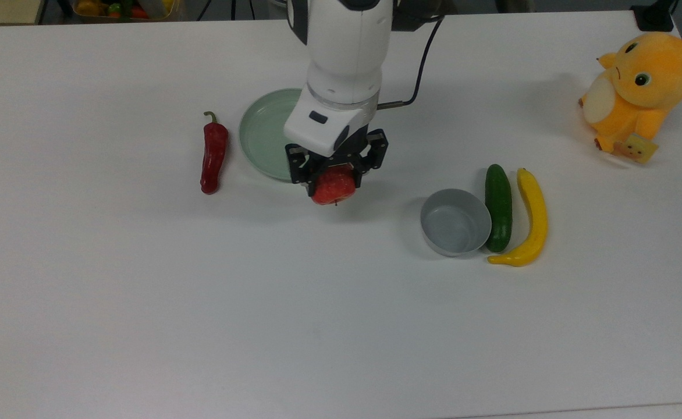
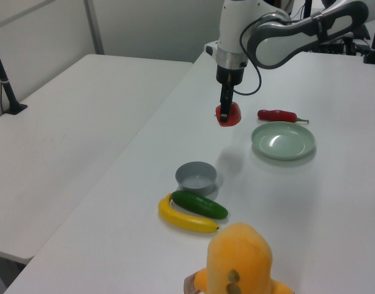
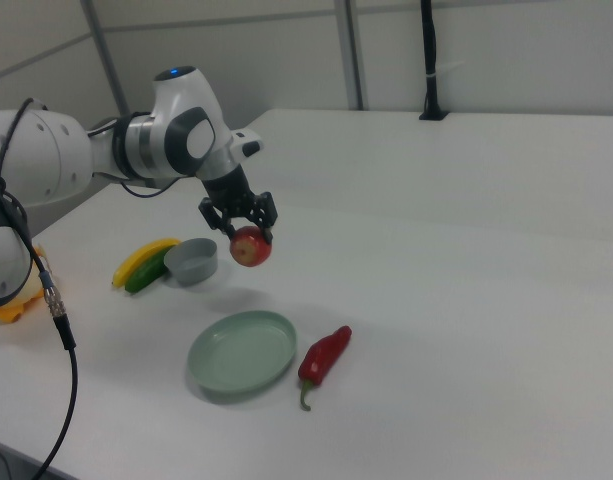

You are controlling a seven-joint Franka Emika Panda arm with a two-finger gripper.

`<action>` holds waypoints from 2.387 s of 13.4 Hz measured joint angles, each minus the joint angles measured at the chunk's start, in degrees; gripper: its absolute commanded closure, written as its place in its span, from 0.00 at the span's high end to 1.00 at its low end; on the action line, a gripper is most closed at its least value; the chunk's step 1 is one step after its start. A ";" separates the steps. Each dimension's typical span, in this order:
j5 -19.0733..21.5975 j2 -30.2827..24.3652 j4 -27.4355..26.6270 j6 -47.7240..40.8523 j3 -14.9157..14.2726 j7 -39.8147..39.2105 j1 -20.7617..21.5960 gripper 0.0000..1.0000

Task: Red apple placed in the center of the desktop
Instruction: 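Lift the red apple out of the bowl toward the green plate, then lower the held apple onto the table beside the green plate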

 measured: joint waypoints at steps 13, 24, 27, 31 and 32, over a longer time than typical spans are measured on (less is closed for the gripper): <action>-2.38 1.71 -5.25 0.89 -5.29 -3.45 -4.35 0.28; -2.39 4.88 -5.42 7.50 -5.31 -3.45 -4.44 0.29; -2.39 4.88 -5.42 7.50 -5.30 -3.45 -4.30 0.68; -2.39 4.89 -5.43 7.51 -5.30 -3.45 -4.22 1.00; -2.39 4.89 -5.42 7.52 -5.29 -3.44 -4.20 1.00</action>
